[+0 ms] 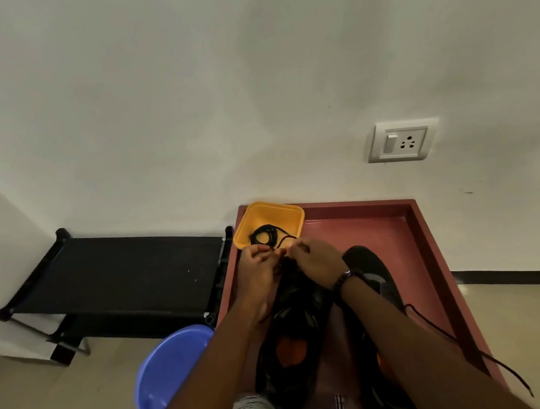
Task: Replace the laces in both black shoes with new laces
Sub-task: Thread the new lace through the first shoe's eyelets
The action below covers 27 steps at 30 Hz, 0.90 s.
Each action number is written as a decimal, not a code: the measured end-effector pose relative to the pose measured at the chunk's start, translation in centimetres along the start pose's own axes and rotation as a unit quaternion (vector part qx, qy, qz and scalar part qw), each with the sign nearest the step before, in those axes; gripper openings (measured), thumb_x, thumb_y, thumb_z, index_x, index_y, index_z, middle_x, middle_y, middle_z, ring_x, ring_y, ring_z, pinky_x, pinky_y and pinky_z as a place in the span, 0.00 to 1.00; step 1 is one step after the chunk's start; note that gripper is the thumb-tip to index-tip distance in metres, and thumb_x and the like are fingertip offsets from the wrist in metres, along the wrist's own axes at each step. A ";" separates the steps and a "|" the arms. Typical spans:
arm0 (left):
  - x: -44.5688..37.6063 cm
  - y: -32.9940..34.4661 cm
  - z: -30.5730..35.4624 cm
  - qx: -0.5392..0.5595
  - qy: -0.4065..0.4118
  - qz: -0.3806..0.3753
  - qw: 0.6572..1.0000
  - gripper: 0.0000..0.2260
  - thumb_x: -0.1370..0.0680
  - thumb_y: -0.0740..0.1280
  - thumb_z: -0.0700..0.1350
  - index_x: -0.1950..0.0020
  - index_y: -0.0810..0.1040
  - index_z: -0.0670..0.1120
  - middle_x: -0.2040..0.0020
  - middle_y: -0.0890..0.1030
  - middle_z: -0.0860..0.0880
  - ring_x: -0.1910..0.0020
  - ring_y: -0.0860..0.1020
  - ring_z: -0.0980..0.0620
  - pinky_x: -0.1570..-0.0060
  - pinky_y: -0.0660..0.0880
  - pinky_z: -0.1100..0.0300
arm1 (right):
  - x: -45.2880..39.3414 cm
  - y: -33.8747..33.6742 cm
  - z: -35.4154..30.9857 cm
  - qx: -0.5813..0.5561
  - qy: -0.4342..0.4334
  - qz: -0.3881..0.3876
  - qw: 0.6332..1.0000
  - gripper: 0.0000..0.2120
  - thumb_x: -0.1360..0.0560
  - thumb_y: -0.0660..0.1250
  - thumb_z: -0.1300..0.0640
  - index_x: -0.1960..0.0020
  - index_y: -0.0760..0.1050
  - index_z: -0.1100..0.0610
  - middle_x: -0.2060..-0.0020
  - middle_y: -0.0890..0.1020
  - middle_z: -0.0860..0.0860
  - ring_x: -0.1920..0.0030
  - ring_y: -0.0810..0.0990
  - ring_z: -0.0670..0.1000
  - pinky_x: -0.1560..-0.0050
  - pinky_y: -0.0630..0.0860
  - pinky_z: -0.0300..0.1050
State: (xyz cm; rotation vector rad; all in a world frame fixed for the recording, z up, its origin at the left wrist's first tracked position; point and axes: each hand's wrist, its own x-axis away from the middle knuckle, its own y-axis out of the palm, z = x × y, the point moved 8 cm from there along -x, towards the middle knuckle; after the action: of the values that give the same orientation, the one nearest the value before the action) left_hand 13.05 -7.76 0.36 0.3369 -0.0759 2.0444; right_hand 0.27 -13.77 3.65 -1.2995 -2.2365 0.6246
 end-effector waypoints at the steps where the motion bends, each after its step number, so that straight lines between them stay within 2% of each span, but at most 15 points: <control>1: 0.4 0.8 0.8 -0.033 0.019 -0.039 0.999 0.09 0.21 0.68 0.39 0.42 0.73 0.44 0.47 0.83 0.43 0.49 0.84 0.49 0.48 0.81 0.53 | -0.1 0.3 -0.2 -0.063 0.031 -0.019 0.997 0.18 0.19 0.57 0.39 0.56 0.79 0.49 0.57 0.82 0.46 0.55 0.80 0.48 0.53 0.75 0.42; 3: 1.5 3.0 1.8 -0.146 0.070 -0.125 0.979 0.09 0.19 0.65 0.38 0.39 0.72 0.45 0.47 0.82 0.47 0.48 0.83 0.53 0.48 0.81 0.57 | 0.3 0.6 -0.8 -0.210 0.071 -0.055 0.974 0.23 0.20 0.58 0.36 0.56 0.79 0.53 0.58 0.85 0.50 0.56 0.85 0.50 0.52 0.79 0.43; 5: 2.2 4.3 1.9 -0.255 0.118 -0.160 0.946 0.09 0.19 0.66 0.40 0.40 0.73 0.46 0.50 0.82 0.52 0.50 0.82 0.55 0.49 0.80 0.60 | 0.9 0.0 -1.5 -0.313 0.076 -0.069 0.944 0.17 0.20 0.65 0.45 0.56 0.78 0.58 0.63 0.83 0.52 0.62 0.84 0.51 0.60 0.79 0.40; 7: 2.4 4.4 1.2 -0.298 0.105 -0.162 0.935 0.09 0.22 0.71 0.43 0.44 0.75 0.47 0.52 0.83 0.53 0.52 0.82 0.56 0.53 0.79 0.61 | 1.0 -2.0 -1.3 -0.343 0.082 -0.029 0.935 0.12 0.19 0.65 0.51 0.53 0.80 0.60 0.62 0.82 0.53 0.61 0.80 0.50 0.56 0.79 0.42; 10: 2.6 3.1 -0.3 -0.347 0.043 -0.162 0.923 0.10 0.23 0.72 0.45 0.44 0.76 0.47 0.55 0.83 0.55 0.55 0.80 0.61 0.57 0.75 0.64 | 1.3 -6.3 -0.4 -0.372 0.088 0.055 0.922 0.12 0.18 0.63 0.52 0.50 0.81 0.58 0.57 0.84 0.50 0.57 0.81 0.46 0.57 0.77 0.39; 13: 2.4 2.2 0.5 -0.365 0.046 -0.133 0.920 0.07 0.23 0.72 0.44 0.48 0.77 0.48 0.56 0.82 0.53 0.56 0.80 0.59 0.59 0.75 0.65 | 2.4 -10.5 0.1 -0.336 0.077 0.105 0.933 0.13 0.17 0.59 0.52 0.51 0.81 0.55 0.56 0.85 0.49 0.59 0.79 0.45 0.54 0.77 0.41; 15: 2.0 2.1 1.7 -0.389 0.058 -0.109 0.913 0.05 0.22 0.70 0.40 0.51 0.76 0.48 0.58 0.81 0.52 0.60 0.78 0.59 0.65 0.71 0.70 | 3.2 -12.2 0.9 -0.361 0.082 0.121 0.921 0.12 0.17 0.61 0.53 0.51 0.81 0.55 0.57 0.85 0.48 0.59 0.79 0.43 0.57 0.77 0.38; 16: 1.9 2.1 2.5 -0.416 0.071 -0.099 0.901 0.05 0.22 0.68 0.39 0.52 0.75 0.49 0.59 0.80 0.52 0.60 0.77 0.59 0.66 0.70 0.69 | 3.6 -13.0 1.4 -0.382 0.086 0.136 0.910 0.10 0.18 0.61 0.54 0.51 0.81 0.55 0.57 0.85 0.48 0.60 0.79 0.43 0.60 0.76 0.37; 18: 1.7 1.9 3.3 -0.463 0.090 -0.087 0.878 0.08 0.21 0.66 0.38 0.54 0.74 0.51 0.58 0.80 0.50 0.58 0.78 0.54 0.62 0.74 0.62 | 4.5 -15.0 2.2 -0.427 0.087 0.170 0.884 0.08 0.18 0.62 0.56 0.51 0.79 0.55 0.58 0.84 0.48 0.63 0.77 0.43 0.63 0.74 0.37; 20: 1.2 1.5 3.0 -0.515 0.078 -0.090 0.849 0.07 0.21 0.64 0.38 0.53 0.73 0.51 0.53 0.82 0.48 0.54 0.79 0.49 0.53 0.77 0.53 | 5.6 -17.0 3.2 -0.447 0.083 0.205 0.867 0.08 0.18 0.62 0.57 0.52 0.78 0.56 0.59 0.83 0.49 0.65 0.76 0.43 0.63 0.74 0.37; 22: 1.3 1.8 2.7 -0.557 0.065 -0.109 0.821 0.08 0.22 0.64 0.39 0.47 0.73 0.50 0.46 0.80 0.46 0.50 0.79 0.48 0.48 0.78 0.51 | 6.4 -18.0 4.1 -0.417 0.082 0.216 0.879 0.08 0.18 0.61 0.58 0.51 0.78 0.57 0.59 0.83 0.50 0.66 0.76 0.43 0.62 0.75 0.38; 24: 2.0 4.2 3.6 -0.528 0.115 -0.130 0.831 0.17 0.25 0.69 0.40 0.37 0.72 0.49 0.38 0.76 0.45 0.43 0.76 0.48 0.43 0.76 0.53 | 6.8 -17.1 4.1 -0.371 0.082 0.175 0.908 0.10 0.18 0.61 0.57 0.51 0.79 0.58 0.60 0.82 0.51 0.66 0.76 0.44 0.63 0.76 0.37; 26: 3.9 8.3 5.3 -0.413 0.152 -0.172 0.882 0.25 0.25 0.72 0.42 0.30 0.69 0.48 0.35 0.73 0.49 0.38 0.73 0.50 0.43 0.72 0.58 | 7.2 -14.9 3.5 -0.334 0.076 0.109 0.933 0.11 0.18 0.62 0.56 0.50 0.81 0.58 0.59 0.83 0.51 0.66 0.76 0.43 0.63 0.76 0.36; 27: 4.9 10.6 5.8 -0.344 0.133 -0.207 0.906 0.26 0.25 0.73 0.44 0.29 0.68 0.48 0.37 0.73 0.52 0.39 0.74 0.52 0.46 0.74 0.59 | 7.4 -14.0 3.0 -0.310 0.073 0.083 0.944 0.10 0.18 0.63 0.54 0.50 0.82 0.57 0.59 0.83 0.50 0.65 0.76 0.43 0.62 0.76 0.36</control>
State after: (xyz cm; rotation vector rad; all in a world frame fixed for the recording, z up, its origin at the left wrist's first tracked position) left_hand 2.84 -9.75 8.22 -0.3460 -0.5008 1.5010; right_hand -14.07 -13.88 10.93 -1.7721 -2.2950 -0.1552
